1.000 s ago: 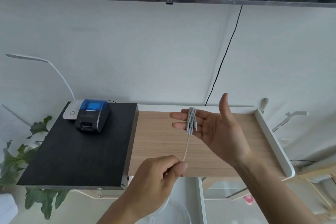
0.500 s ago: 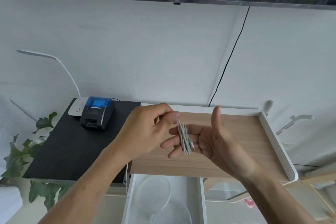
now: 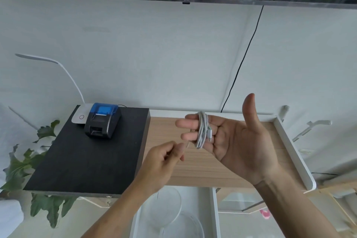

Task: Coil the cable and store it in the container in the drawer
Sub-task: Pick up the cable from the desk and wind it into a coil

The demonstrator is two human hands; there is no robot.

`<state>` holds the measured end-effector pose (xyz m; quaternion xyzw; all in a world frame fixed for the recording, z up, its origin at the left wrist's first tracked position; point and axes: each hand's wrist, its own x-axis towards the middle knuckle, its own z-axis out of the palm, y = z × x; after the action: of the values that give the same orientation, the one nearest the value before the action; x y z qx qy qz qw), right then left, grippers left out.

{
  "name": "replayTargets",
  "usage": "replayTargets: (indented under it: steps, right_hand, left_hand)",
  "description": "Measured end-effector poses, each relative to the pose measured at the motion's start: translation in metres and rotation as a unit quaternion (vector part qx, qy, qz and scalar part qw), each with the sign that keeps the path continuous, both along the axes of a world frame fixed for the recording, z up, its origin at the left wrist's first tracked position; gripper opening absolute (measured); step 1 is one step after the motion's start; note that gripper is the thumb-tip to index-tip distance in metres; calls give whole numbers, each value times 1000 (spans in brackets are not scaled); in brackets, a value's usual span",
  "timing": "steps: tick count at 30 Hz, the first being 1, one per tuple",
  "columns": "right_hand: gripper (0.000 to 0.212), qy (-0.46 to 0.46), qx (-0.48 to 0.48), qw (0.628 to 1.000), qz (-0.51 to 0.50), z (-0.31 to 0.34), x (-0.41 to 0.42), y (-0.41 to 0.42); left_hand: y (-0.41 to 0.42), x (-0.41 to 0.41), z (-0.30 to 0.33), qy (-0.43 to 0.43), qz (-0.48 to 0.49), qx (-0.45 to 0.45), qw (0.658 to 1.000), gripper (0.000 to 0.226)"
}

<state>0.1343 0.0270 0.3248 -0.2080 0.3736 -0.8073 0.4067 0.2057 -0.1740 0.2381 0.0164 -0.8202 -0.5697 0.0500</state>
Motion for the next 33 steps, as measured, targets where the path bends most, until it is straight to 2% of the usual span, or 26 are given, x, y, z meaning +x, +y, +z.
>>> replayTargets:
  steps: [5,10,13,17,20,24,29,33]
  right_hand:
    - [121,-18,32,998,-50,-4,-12,-5]
    - [111,27,153,983,-97,-18,-19,-12]
    - [111,65,220,969,-88,-27,-20,-10]
    - [119,104,292,950,-35,-40,-15,-6]
    - [118,133,284,949,18,-40,-7,-3]
    - [121,142,248,957,56,-33,3,2]
    - [127,75,160,980,88,-26,0,8]
    - [126,-4,73,994,78,-26,-2,14]
  left_hand:
    - [14,26,3,-7,-55,-36,998,40]
    - [17,42,30,8,-99,-147,984,39]
    - [13,47,62,39,-102,-209,972,35]
    - [-1,35,100,85,-76,-232,966,31]
    - [-12,13,110,109,-57,-228,966,35]
    - [-29,-14,100,97,-30,-213,972,37]
    - [-35,-30,56,86,-15,-147,985,48]
    - [-32,-26,18,63,5,-72,995,43]
